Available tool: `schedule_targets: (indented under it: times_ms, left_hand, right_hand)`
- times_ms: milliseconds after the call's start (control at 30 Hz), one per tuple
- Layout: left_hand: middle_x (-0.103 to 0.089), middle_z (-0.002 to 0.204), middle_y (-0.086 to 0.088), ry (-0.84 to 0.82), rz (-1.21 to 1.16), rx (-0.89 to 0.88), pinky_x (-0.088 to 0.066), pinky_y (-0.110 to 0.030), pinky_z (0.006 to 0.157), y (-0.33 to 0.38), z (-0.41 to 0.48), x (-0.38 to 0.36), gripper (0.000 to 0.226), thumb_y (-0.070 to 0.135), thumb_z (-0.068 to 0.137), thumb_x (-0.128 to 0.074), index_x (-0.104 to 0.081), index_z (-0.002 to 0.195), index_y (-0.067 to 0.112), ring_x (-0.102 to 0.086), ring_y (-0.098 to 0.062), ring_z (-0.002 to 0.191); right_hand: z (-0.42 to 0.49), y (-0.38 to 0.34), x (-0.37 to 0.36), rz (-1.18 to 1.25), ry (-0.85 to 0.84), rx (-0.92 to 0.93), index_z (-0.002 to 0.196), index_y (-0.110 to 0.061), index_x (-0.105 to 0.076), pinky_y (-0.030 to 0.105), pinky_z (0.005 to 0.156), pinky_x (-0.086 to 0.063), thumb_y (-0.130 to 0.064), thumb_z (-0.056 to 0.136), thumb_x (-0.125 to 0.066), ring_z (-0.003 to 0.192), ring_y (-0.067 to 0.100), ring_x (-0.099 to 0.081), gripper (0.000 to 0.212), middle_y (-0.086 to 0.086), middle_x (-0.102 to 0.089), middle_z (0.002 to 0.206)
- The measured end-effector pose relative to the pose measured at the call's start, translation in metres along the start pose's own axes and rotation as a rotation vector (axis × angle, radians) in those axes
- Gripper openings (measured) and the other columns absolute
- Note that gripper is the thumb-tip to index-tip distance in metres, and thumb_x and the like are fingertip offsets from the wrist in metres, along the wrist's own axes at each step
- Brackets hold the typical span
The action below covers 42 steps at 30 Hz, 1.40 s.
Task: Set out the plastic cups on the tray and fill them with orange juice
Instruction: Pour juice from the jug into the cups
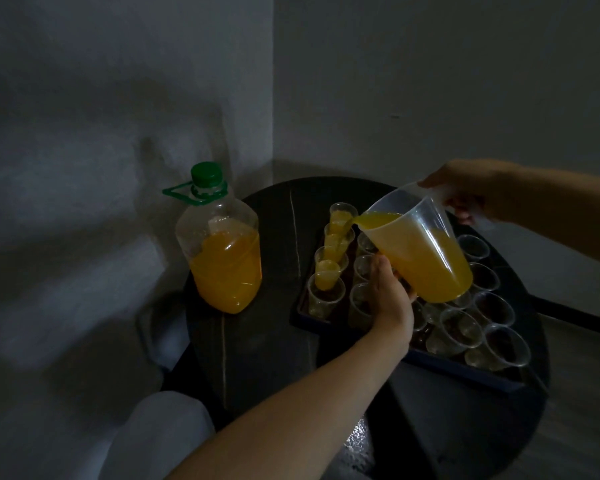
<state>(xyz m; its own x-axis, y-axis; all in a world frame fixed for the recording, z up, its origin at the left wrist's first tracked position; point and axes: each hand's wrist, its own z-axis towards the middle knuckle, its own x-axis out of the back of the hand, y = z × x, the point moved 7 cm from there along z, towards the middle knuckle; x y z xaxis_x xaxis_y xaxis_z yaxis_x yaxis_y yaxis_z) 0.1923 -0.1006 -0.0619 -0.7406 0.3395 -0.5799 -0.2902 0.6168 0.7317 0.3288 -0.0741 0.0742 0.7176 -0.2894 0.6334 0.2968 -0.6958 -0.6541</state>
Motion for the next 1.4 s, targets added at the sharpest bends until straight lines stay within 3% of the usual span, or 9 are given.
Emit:
schedule_targets:
  times_ms: [100, 167, 233, 333, 533, 700, 767, 1200, 1400]
  left_hand:
    - [-0.046, 0.152, -0.008, -0.003, 0.021, -0.032, -0.046, -0.043, 0.11, 0.001, 0.0, 0.006, 0.061, 0.059, 0.103, -0.032, -0.03, 0.157, 0.028, -0.053, -0.013, 0.116]
    - [-0.046, 0.152, -0.007, 0.008, 0.014, -0.018, -0.049, -0.04, 0.103, 0.002, -0.002, 0.008, 0.111, 0.092, 0.064, -0.049, -0.031, 0.156, 0.031, -0.054, -0.014, 0.118]
    - [-0.048, 0.151, -0.006, 0.009, -0.007, -0.037, -0.05, -0.036, 0.097, 0.002, -0.003, 0.006, 0.153, 0.101, 0.019, -0.056, -0.032, 0.155, 0.034, -0.055, -0.012, 0.116]
    - [-0.047, 0.151, -0.006, -0.022, -0.062, -0.089, -0.049, -0.036, 0.099, 0.003, 0.003, 0.002, 0.166, 0.101, 0.007, -0.057, -0.03, 0.156, 0.033, -0.056, -0.007, 0.11]
    - [-0.046, 0.152, -0.005, -0.013, -0.065, -0.11, -0.05, -0.037, 0.099, 0.002, 0.004, 0.003, 0.148, 0.098, 0.025, -0.052, -0.03, 0.156, 0.034, -0.055, -0.006, 0.108]
    - [-0.046, 0.152, -0.008, 0.016, -0.009, -0.063, -0.044, -0.046, 0.111, 0.004, 0.002, 0.001, 0.068, 0.06, 0.097, -0.037, -0.029, 0.157, 0.029, -0.055, -0.01, 0.111]
    - [-0.045, 0.153, -0.009, 0.035, 0.005, -0.043, -0.044, -0.047, 0.112, 0.002, 0.004, 0.003, 0.051, 0.045, 0.109, -0.029, -0.029, 0.157, 0.028, -0.052, -0.014, 0.118]
    - [-0.042, 0.155, -0.006, 0.057, 0.004, -0.058, -0.042, -0.048, 0.113, 0.005, 0.004, 0.004, 0.052, 0.047, 0.109, -0.029, -0.027, 0.158, 0.033, -0.048, -0.015, 0.123]
    - [-0.04, 0.157, -0.005, 0.082, -0.005, -0.058, -0.04, -0.049, 0.115, 0.011, 0.002, 0.009, 0.053, 0.051, 0.107, -0.033, -0.029, 0.157, 0.035, -0.043, -0.024, 0.14]
  right_hand:
    - [-0.006, -0.001, -0.002, 0.001, 0.005, -0.003, 0.083, -0.01, -0.051, 0.028, 0.057, -0.032, -0.033, 0.098, -0.055, 0.058, 0.016, -0.038, 0.027, 0.008, -0.045, 0.071]
    - [-0.01, -0.004, -0.003, -0.003, 0.0, 0.003, 0.081, -0.01, -0.05, 0.028, 0.057, -0.032, -0.033, 0.099, -0.053, 0.058, 0.016, -0.037, 0.029, 0.008, -0.044, 0.069]
    - [-0.014, -0.007, -0.003, 0.0, -0.003, 0.02, 0.079, -0.01, -0.049, 0.028, 0.056, -0.031, -0.031, 0.1, -0.051, 0.056, 0.016, -0.036, 0.03, 0.008, -0.043, 0.067]
    - [-0.015, -0.008, -0.003, 0.01, 0.002, 0.02, 0.078, -0.01, -0.05, 0.027, 0.057, -0.03, -0.029, 0.101, -0.051, 0.056, 0.015, -0.035, 0.03, 0.007, -0.043, 0.066]
    - [-0.011, -0.006, -0.003, 0.008, 0.004, 0.01, 0.083, -0.011, -0.052, 0.029, 0.056, -0.032, -0.032, 0.098, -0.053, 0.058, 0.017, -0.038, 0.026, 0.009, -0.047, 0.072]
    - [-0.012, -0.006, -0.005, 0.001, 0.009, 0.023, 0.084, -0.01, -0.052, 0.028, 0.058, -0.034, -0.031, 0.099, -0.053, 0.06, 0.017, -0.04, 0.026, 0.009, -0.048, 0.075]
    - [-0.012, -0.007, -0.005, -0.001, 0.01, 0.028, 0.083, -0.01, -0.053, 0.028, 0.058, -0.034, -0.031, 0.099, -0.054, 0.06, 0.017, -0.04, 0.026, 0.009, -0.048, 0.074]
    - [-0.005, -0.004, 0.0, 0.058, 0.015, 0.049, 0.09, -0.011, -0.053, 0.029, 0.057, -0.037, -0.035, 0.095, -0.057, 0.064, 0.018, -0.044, 0.025, 0.01, -0.051, 0.081]
    - [-0.008, 0.0, 0.002, 0.15, 0.022, 0.103, 0.085, -0.012, -0.056, 0.029, 0.055, -0.038, -0.033, 0.091, -0.063, 0.059, 0.017, -0.045, 0.023, 0.008, -0.053, 0.074]
